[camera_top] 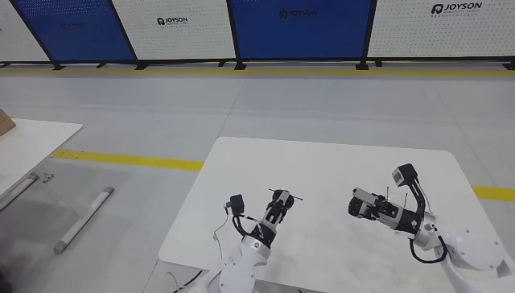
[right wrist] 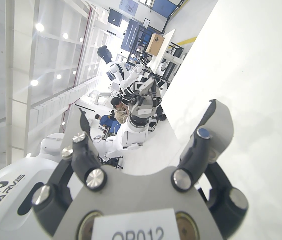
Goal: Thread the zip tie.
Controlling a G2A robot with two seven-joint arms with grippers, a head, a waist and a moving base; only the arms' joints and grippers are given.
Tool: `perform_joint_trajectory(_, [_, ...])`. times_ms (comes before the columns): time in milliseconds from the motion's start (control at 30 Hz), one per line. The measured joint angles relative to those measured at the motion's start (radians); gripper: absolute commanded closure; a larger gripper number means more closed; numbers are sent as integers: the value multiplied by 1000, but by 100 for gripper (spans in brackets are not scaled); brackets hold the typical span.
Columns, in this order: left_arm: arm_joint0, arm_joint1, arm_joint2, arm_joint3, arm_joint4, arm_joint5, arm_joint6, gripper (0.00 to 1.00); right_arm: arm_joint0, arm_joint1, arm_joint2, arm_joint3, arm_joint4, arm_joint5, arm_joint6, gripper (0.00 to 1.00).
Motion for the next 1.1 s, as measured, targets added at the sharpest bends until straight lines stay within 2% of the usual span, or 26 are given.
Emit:
perform_joint_trajectory(100, [-18,-6,9,36,9,35,9,100,0,0,0,0,0,0,0,0])
perform_joint_trajectory(200, [-28,-12,17,59,-8,38,10,100,0,0,0,0,0,0,0,0])
perform_joint_trajectory(567, [-27,-13,17,59,-20,35,6,100,0,0,0,0,0,0,0,0])
perform_joint_trajectory(667, [-29,-15,12,52,-37,6,4,100,0,0,0,0,0,0,0,0])
perform_joint_trajectory(800, [-19,-19,5,4,-62,-73,19,100,0,0,0,0,0,0,0,0])
perform_joint_trajectory(900, [7,-18,-1,-52,-62,-165,7,100,0,0,0,0,0,0,0,0])
perform_joint_trajectory(967, [38,-16,-3,-116,-51,-217,-6,100,0,0,0,0,0,0,0,0])
perform_joint_trajectory(1033, [75,-12,-5,-185,-47,-254,-20,100,0,0,0,0,0,0,0,0])
perform_joint_trajectory(1100, [102,-10,-9,-236,-52,-278,-37,100,0,0,0,0,0,0,0,0])
